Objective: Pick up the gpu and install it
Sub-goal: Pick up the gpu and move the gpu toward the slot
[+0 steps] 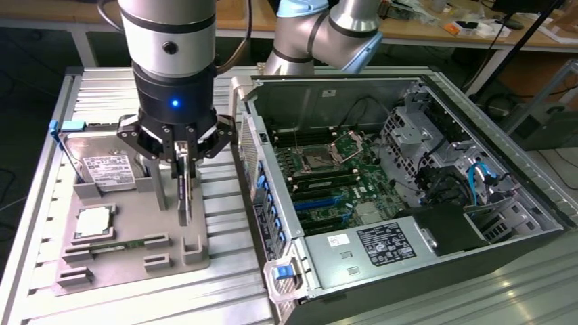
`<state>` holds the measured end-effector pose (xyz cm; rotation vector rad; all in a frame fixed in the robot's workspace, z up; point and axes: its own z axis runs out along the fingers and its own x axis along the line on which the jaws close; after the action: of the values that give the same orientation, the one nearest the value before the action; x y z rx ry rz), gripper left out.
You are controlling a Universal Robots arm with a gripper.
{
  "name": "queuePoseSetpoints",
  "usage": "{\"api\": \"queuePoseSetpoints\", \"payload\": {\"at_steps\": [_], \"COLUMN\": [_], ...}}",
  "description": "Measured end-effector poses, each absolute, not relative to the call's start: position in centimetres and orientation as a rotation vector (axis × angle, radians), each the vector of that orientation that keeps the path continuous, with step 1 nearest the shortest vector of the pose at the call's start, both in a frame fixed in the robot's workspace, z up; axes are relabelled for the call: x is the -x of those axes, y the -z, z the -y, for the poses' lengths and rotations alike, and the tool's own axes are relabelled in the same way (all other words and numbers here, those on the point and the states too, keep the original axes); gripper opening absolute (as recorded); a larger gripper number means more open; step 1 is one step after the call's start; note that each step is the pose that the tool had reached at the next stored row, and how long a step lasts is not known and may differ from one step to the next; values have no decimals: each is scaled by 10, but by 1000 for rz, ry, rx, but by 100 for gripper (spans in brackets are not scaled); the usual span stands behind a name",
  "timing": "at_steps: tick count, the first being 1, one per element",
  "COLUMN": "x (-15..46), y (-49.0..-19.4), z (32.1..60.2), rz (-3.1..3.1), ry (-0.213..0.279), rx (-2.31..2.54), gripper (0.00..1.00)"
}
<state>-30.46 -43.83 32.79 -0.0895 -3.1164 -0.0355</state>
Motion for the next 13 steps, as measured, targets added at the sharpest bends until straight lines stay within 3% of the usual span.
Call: {"api": "queuePoseSetpoints", "payload": {"at_steps": [13], "x": [305], "y": [-339], "z": [438], "rz": [3117], "ry": [36], "rx": [89], "gripper": [27]}}
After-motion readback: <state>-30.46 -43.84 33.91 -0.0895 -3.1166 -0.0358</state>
